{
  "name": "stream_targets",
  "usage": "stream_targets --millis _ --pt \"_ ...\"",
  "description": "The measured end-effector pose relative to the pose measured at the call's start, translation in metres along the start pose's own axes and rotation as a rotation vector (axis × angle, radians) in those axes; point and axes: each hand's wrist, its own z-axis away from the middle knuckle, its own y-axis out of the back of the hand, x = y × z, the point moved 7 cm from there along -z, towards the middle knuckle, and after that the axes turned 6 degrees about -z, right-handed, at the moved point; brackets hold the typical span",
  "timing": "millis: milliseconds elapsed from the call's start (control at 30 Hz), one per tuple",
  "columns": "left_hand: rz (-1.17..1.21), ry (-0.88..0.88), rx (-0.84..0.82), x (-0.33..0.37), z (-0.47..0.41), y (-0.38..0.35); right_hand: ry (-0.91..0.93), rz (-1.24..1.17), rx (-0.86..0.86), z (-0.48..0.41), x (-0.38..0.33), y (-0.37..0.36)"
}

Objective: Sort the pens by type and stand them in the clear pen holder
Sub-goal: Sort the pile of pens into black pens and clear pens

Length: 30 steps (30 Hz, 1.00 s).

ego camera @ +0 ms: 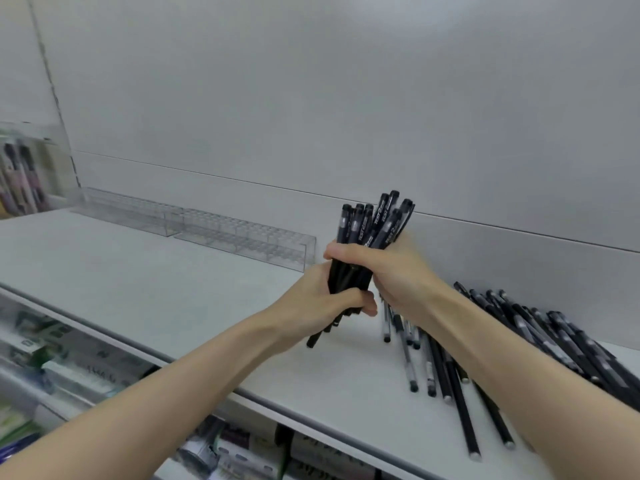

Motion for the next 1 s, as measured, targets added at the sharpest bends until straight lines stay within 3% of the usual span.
stream_targets --millis 200,333,533,667,1000 --pt "0.092 -0.055 0.094 0.001 0.031 0.071 0.111 -0.059 -0.075 -0.023 -0.025 -0.073" --pt "0.137 0.009 0.151 -0.026 0.067 0.144 0.139 -0.068 -0.118 -0.04 -0.019 -0.154" --pt "0.129 0.09 0.123 -0.075 0.12 0.256 0.202 -0.264 0.091 -0.071 0.008 -0.267" --pt "0.113 0.134 0.085 -0.102 0.134 0.319 0.247 -0.143 0.137 -0.097 0.016 -0.328" --pt "0.024 0.126 0.123 -0.175 0.101 0.451 0.168 0.041 -0.027 -0.215 0.048 -0.438"
